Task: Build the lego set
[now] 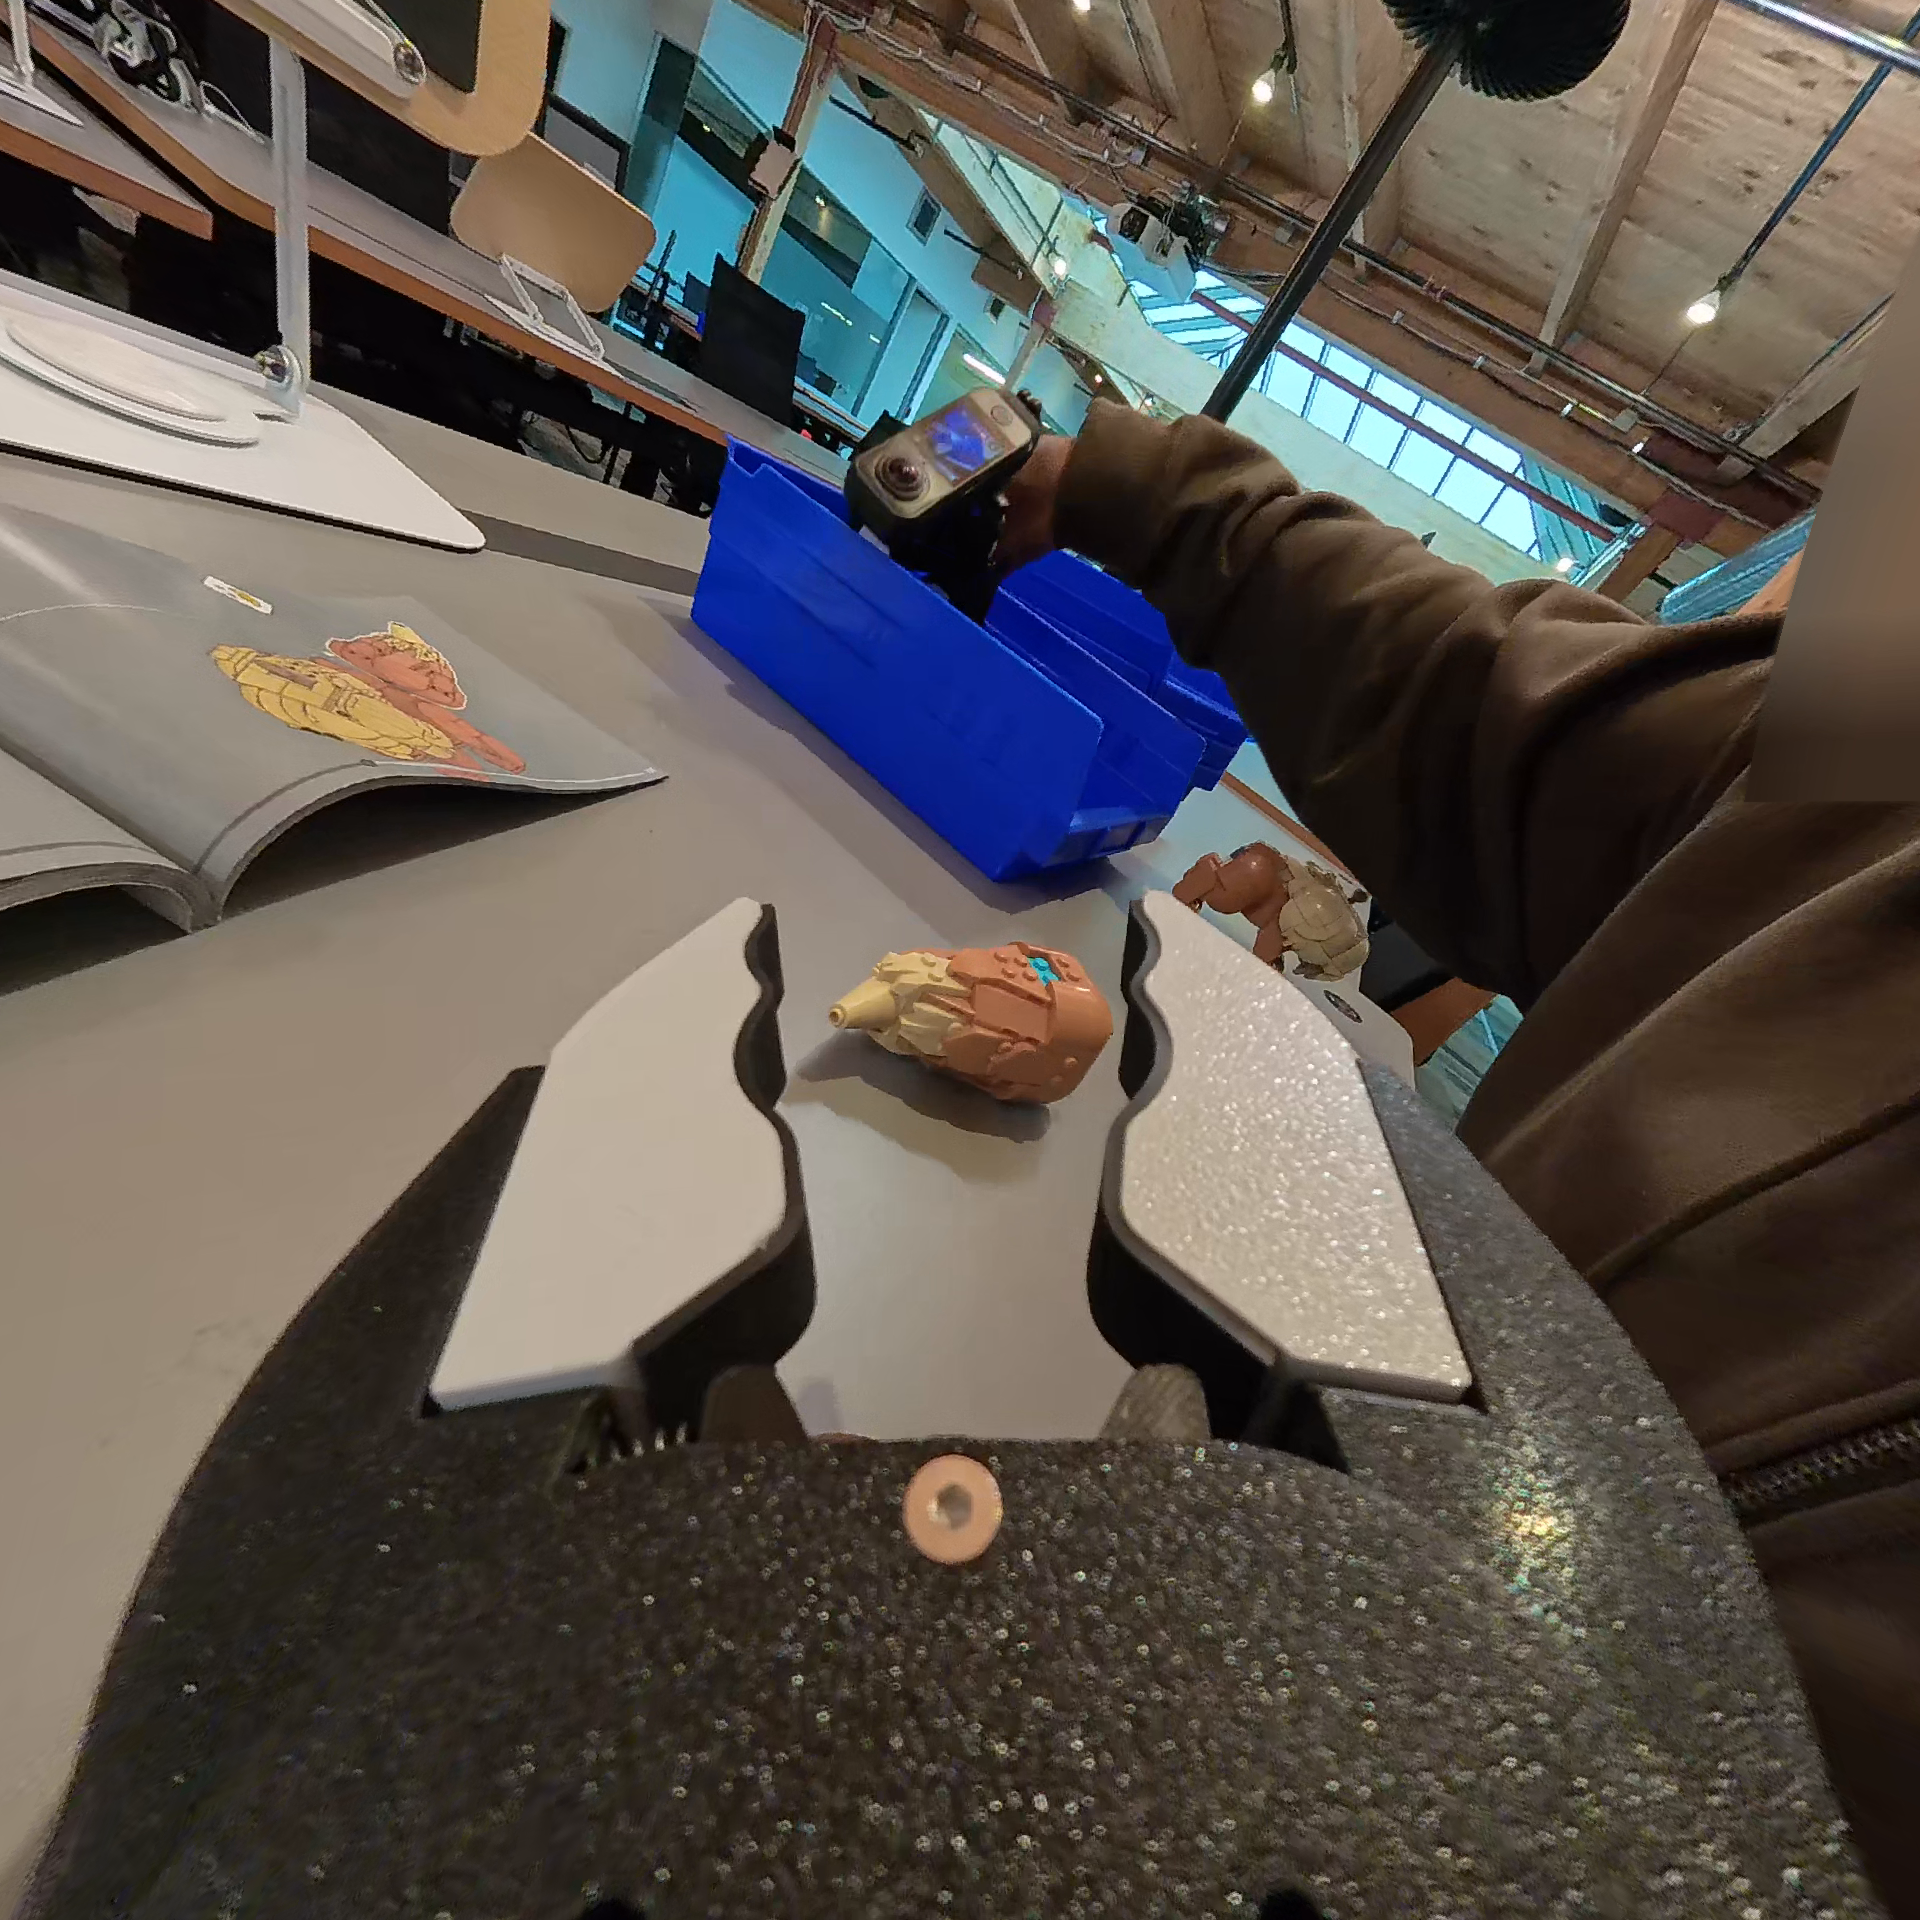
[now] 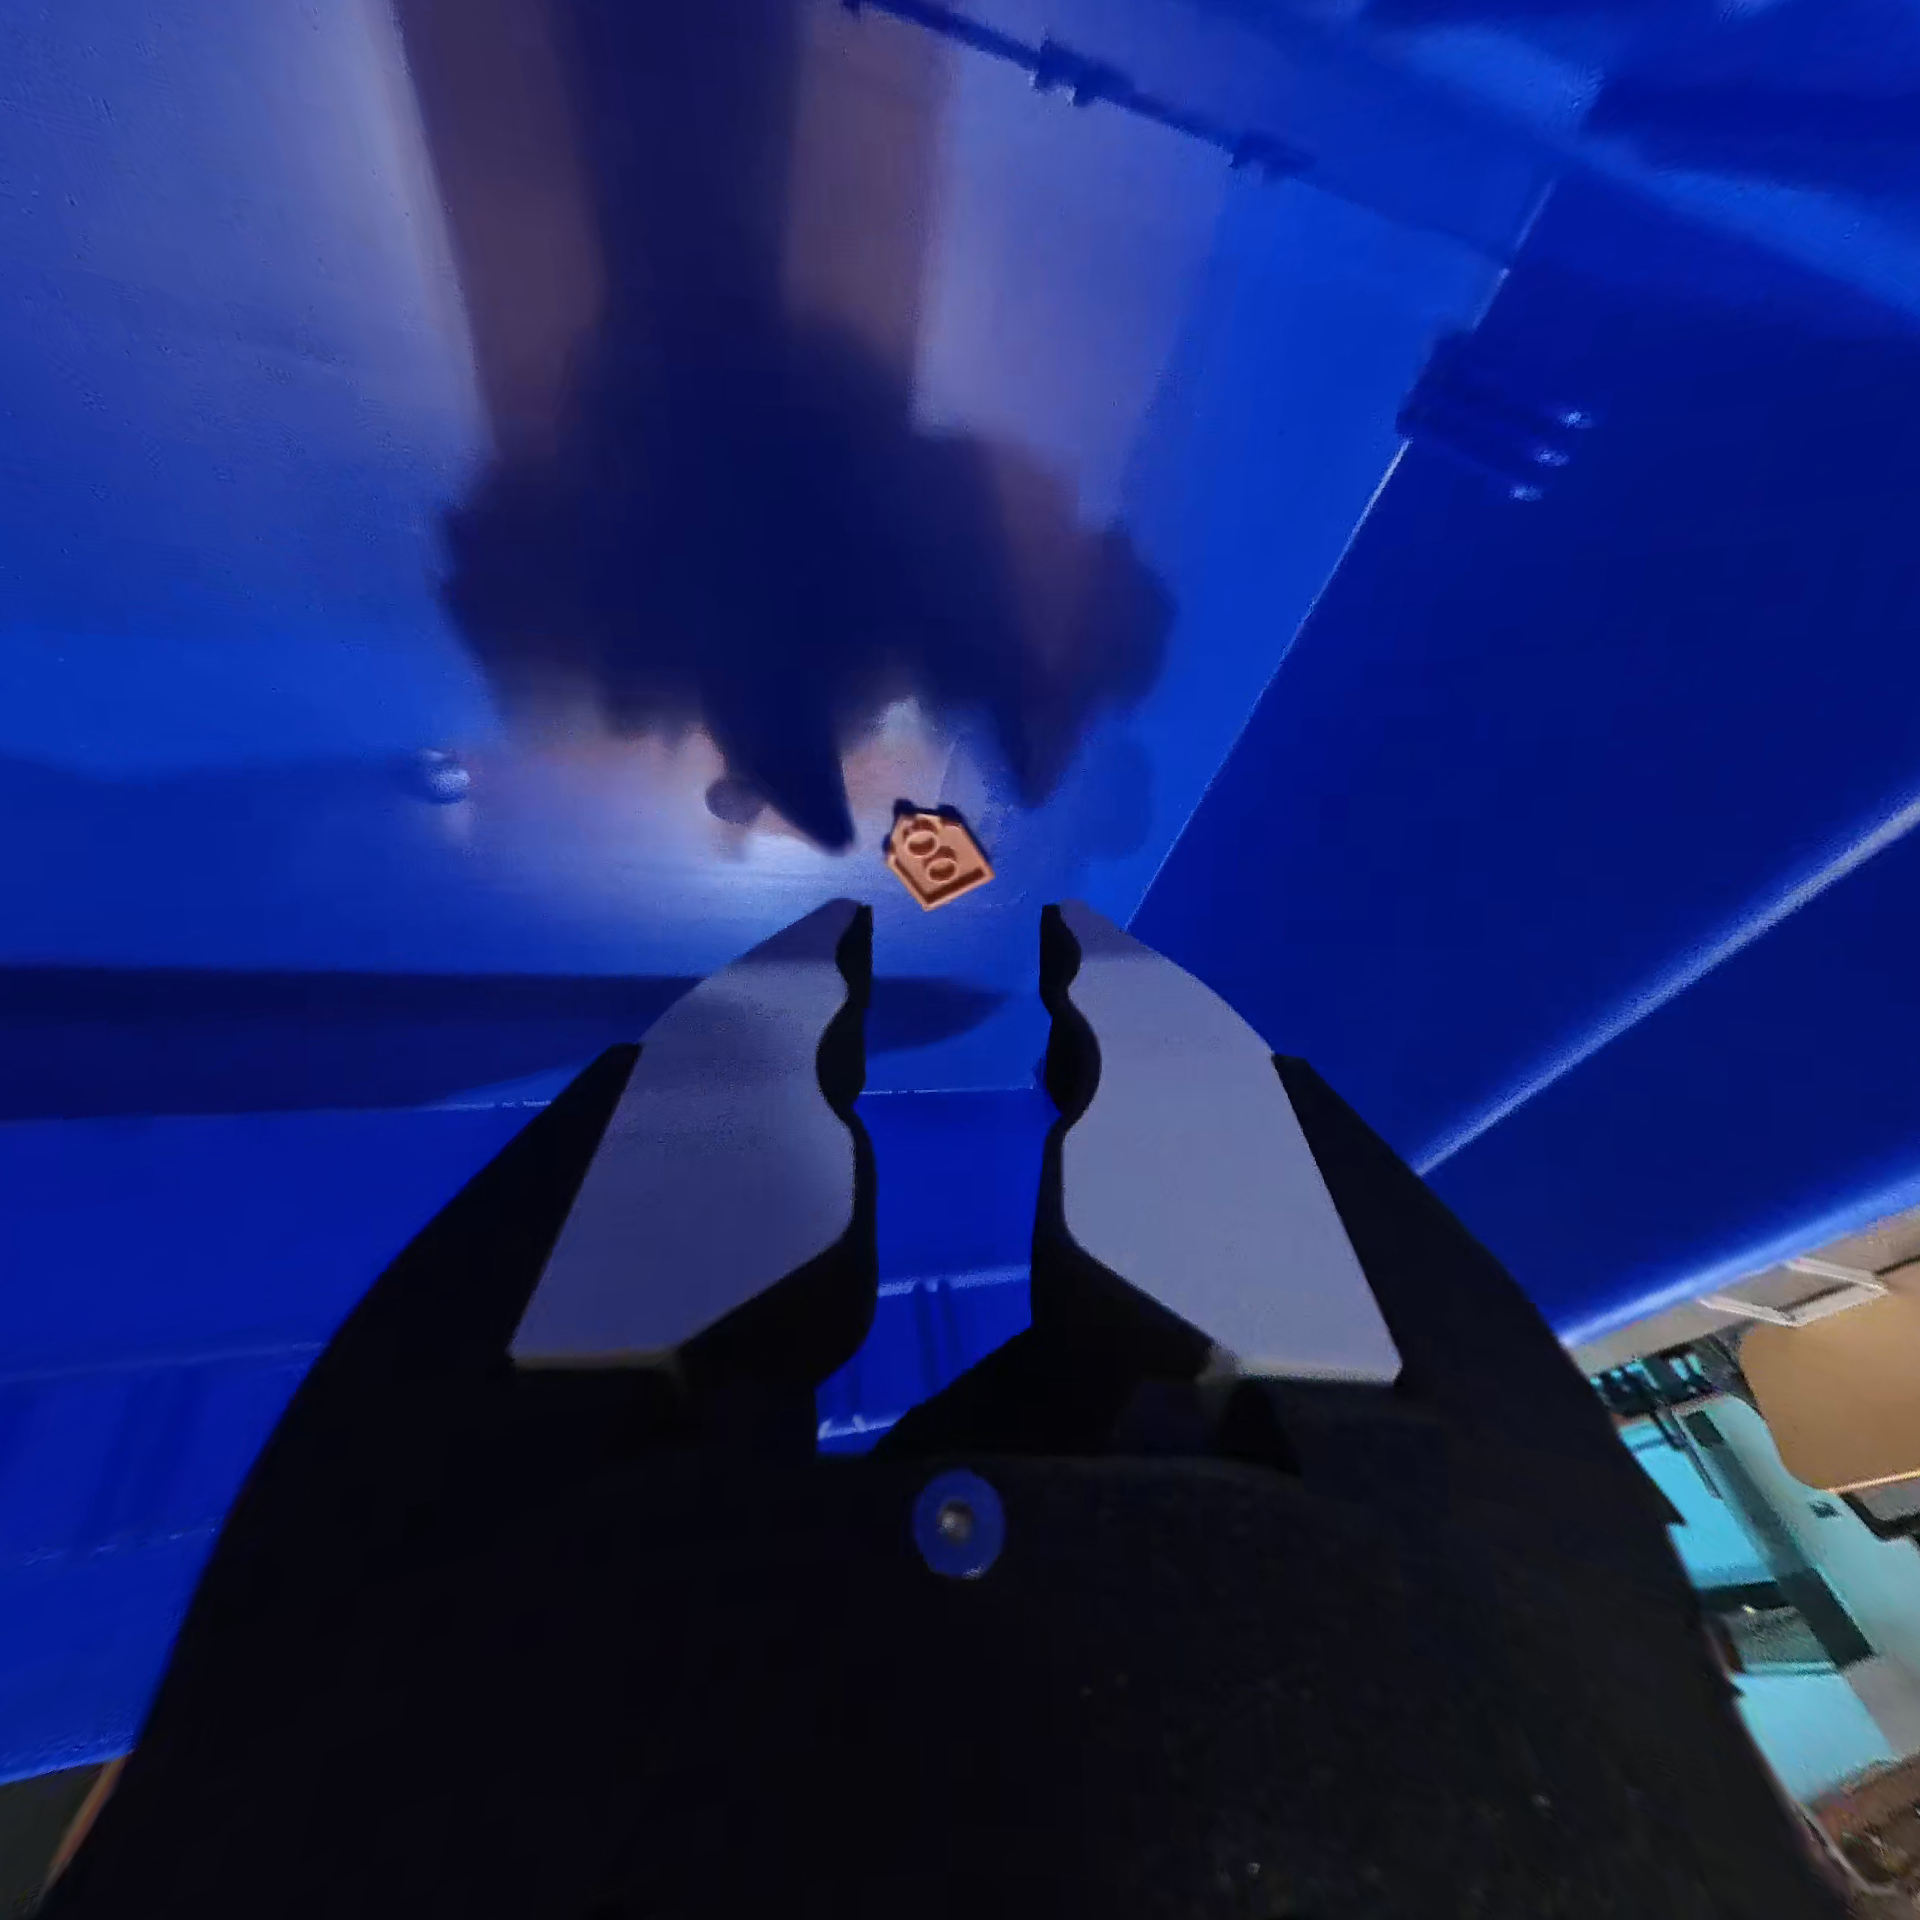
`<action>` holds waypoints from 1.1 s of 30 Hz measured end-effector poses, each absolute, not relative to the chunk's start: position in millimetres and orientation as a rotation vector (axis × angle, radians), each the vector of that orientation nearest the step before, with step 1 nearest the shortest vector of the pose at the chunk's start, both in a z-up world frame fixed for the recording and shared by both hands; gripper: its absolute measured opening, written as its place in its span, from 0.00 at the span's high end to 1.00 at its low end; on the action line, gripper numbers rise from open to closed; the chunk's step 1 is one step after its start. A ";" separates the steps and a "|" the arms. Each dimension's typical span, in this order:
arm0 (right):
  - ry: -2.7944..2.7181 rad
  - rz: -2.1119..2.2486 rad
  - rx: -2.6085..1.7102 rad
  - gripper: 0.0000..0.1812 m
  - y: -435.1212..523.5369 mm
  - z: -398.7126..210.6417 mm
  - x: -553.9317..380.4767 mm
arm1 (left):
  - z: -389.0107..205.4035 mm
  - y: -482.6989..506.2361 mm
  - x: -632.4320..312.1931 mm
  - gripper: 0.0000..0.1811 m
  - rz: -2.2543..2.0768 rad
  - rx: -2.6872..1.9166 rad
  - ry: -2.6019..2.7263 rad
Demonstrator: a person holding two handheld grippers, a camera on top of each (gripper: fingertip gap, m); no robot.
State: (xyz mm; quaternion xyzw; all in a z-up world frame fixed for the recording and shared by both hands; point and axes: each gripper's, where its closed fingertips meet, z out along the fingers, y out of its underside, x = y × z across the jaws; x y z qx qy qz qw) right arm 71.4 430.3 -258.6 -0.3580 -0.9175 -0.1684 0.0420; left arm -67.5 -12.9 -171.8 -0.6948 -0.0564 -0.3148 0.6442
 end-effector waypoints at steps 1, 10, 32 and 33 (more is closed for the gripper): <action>-2.820 -0.535 -1.085 0.83 432.2 -261.1 72.6 | -171.9 -12.7 -67.6 0.65 -0.718 -1.583 -0.129; -2.849 -0.485 -0.989 0.83 433.8 -268.7 69.8 | -171.4 -13.1 -69.3 0.66 -0.719 -1.576 -0.138; -2.936 -0.441 -0.855 0.87 426.5 -271.8 69.0 | -169.2 -14.1 -76.1 0.67 -0.718 -1.550 -0.169; -2.936 -0.451 -0.844 0.87 427.6 -271.9 69.9 | -168.9 -14.4 -76.4 0.67 -0.717 -1.548 -0.169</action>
